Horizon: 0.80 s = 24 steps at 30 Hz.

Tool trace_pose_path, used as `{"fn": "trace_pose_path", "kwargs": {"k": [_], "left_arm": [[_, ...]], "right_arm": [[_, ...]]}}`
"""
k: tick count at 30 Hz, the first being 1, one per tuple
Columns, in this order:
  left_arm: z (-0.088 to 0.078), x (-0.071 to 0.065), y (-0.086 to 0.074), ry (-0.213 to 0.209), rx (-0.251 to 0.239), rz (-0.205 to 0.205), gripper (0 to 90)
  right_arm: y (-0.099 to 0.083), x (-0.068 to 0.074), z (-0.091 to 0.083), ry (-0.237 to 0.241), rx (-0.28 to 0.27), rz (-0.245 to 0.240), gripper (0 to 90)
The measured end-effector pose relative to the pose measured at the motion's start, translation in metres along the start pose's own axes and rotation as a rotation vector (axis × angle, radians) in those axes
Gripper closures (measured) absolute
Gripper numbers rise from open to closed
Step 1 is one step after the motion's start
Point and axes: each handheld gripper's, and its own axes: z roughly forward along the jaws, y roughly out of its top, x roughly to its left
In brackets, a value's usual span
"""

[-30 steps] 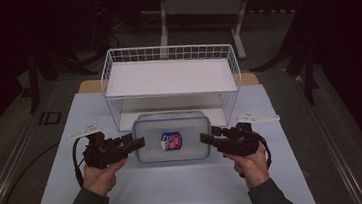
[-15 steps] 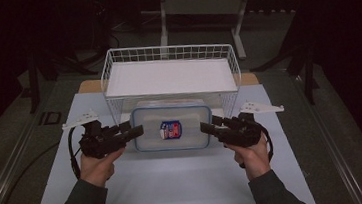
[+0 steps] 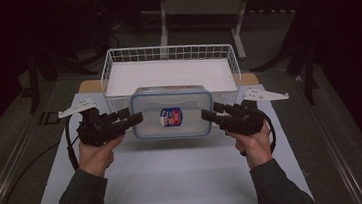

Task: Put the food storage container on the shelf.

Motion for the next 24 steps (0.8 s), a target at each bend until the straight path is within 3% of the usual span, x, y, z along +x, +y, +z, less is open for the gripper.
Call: {"fn": "trace_pose_path", "kwargs": {"k": [9,24], "left_arm": [[0.004,0.001,0.016,-0.002,-0.025,0.024,48.9],[0.018,0.02,0.031,-0.012,-0.063,-0.004,49.0]], "right_arm": [[0.016,-0.004,0.0,-0.004,-0.027,-0.021,51.4],[0.032,-0.019,0.012,-0.017,-0.055,-0.013,51.4]]}}
